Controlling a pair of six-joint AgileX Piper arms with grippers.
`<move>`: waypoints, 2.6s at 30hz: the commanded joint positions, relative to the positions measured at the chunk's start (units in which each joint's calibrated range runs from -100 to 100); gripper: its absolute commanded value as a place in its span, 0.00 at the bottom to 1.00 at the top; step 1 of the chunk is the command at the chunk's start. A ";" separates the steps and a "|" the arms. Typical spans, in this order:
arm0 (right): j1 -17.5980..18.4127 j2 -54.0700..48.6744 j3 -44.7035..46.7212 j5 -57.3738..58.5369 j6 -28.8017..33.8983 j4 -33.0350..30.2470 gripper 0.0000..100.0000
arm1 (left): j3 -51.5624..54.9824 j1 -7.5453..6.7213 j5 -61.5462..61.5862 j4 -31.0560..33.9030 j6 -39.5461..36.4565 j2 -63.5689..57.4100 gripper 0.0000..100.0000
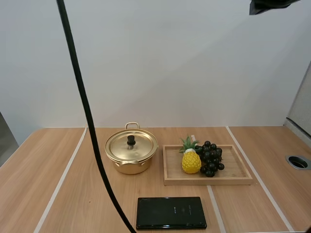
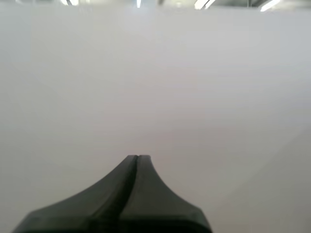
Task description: Open the pot, put the grape inside, and close it
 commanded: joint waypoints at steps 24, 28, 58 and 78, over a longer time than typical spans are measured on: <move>-0.19 8.42 21.72 1.77 0.23 -0.75 0.00 | 0.25 0.23 31.89 0.37 2.42 26.72 0.00; -0.19 9.40 25.73 1.77 0.23 -0.20 0.00 | 0.35 0.23 31.02 -0.14 2.42 29.41 0.00; -0.19 11.17 27.86 1.77 0.23 -1.63 0.00 | 0.35 0.23 34.55 0.83 2.42 44.62 0.00; -0.19 12.47 27.86 0.00 1.14 0.98 1.00 | 0.35 0.09 36.76 2.84 6.53 44.62 1.00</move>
